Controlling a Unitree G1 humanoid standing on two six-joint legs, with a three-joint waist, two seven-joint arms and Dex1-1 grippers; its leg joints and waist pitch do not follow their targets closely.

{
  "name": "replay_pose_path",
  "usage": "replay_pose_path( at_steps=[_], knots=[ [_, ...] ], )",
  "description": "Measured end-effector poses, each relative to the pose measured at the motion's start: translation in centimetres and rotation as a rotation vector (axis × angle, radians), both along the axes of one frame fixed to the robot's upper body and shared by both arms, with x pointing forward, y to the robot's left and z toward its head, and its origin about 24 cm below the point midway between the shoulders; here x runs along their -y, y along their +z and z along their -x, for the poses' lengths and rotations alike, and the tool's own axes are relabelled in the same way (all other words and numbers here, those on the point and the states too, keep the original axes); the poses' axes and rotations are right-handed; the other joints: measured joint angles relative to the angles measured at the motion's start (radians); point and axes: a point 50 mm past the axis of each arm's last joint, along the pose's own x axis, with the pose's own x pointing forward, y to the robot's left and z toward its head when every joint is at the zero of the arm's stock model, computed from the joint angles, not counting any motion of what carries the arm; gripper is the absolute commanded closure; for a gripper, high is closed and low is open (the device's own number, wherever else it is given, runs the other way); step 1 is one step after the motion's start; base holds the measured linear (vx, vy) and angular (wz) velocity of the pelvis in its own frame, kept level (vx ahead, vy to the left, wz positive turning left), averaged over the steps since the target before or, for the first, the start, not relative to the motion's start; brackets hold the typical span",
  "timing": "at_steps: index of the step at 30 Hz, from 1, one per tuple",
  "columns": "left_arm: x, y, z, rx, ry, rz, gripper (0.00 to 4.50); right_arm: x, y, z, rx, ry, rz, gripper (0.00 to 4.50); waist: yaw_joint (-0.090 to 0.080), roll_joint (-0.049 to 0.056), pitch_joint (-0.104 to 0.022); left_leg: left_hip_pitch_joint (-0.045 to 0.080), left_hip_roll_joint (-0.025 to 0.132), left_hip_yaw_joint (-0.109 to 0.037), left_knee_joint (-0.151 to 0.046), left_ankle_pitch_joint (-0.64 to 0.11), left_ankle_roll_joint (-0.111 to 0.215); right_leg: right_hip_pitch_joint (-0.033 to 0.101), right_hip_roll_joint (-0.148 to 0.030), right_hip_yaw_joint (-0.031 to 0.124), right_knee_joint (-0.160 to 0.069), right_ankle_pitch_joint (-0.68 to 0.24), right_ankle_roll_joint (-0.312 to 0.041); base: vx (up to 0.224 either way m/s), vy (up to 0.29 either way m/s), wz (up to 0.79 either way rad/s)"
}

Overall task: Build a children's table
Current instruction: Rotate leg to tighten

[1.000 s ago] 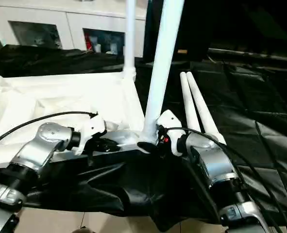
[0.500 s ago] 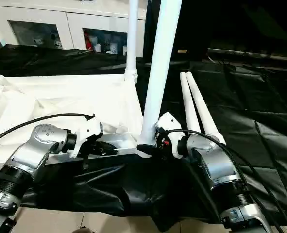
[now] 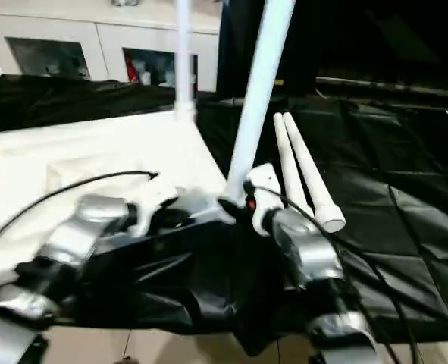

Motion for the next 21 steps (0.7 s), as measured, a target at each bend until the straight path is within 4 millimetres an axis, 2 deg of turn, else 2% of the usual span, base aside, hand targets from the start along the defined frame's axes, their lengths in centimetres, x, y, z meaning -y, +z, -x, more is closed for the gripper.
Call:
replay_pose_path(
  at_steps=[3, 6, 8, 11, 16, 21],
  knots=[
    [1.8, -0.1, -0.3, 0.006, 0.039, -0.004, 4.5, -0.4, -0.1, -0.6, 0.013, -0.121, 0.034, 1.75, 0.0, 0.0, -0.001, 0.0, -0.001, -0.001, 0.0, 0.0, 0.0, 0.0, 0.0, 0.0, -0.002, 0.0, 0.0, 0.0, 0.0, 0.0],
    [2.2, -0.2, -0.4, 0.005, 0.042, -0.004, 4.5, -0.3, -0.1, -0.7, 0.037, -0.13, 0.06, 1.75, 0.004, 0.002, -0.003, -0.001, -0.001, -0.001, 0.0, 0.0, 0.0, 0.0, 0.0, 0.0, -0.002, 0.0, 0.001, 0.0, 0.0, 0.0],
    [2.2, -0.2, -0.4, 0.005, 0.04, -0.003, 4.5, -0.3, -0.1, -0.7, 0.037, -0.127, 0.054, 1.19, 0.004, 0.003, -0.003, -0.001, -0.001, -0.001, 0.0, 0.0, 0.0, 0.0, 0.0, 0.0, -0.002, 0.0, 0.001, 0.0, 0.0, 0.0],
    [2.0, -0.2, -0.4, 0.009, 0.034, -0.004, 4.5, -0.3, -0.1, -0.7, 0.037, -0.109, 0.042, 0.95, 0.003, 0.003, -0.003, -0.001, -0.001, -0.001, 0.0, 0.0, 0.0, 0.0, 0.0, 0.0, -0.002, 0.0, 0.001, 0.0, 0.0, 0.0],
    [1.4, 0.0, -0.4, 0.019, 0.004, -0.006, 4.5, 0.1, 0.0, -0.6, 0.052, -0.013, 0.051, 0.55, 0.0, 0.003, -0.003, -0.003, -0.001, -0.001, -0.004, 0.0, 0.0, -0.003, 0.001, 0.0, -0.002, 0.0, 0.001, 0.0, 0.0, 0.0],
    [-0.5, 0.3, -0.4, 0.009, -0.05, -0.008, 4.5, 1.4, 0.4, 0.1, 0.067, 0.224, 0.131, 0.55, -0.001, 0.003, -0.002, -0.004, 0.0, -0.001, -0.006, 0.0, 0.0, -0.004, 0.002, 0.0, -0.002, -0.001, 0.002, 0.0, 0.0, 0.0]
  ],
)
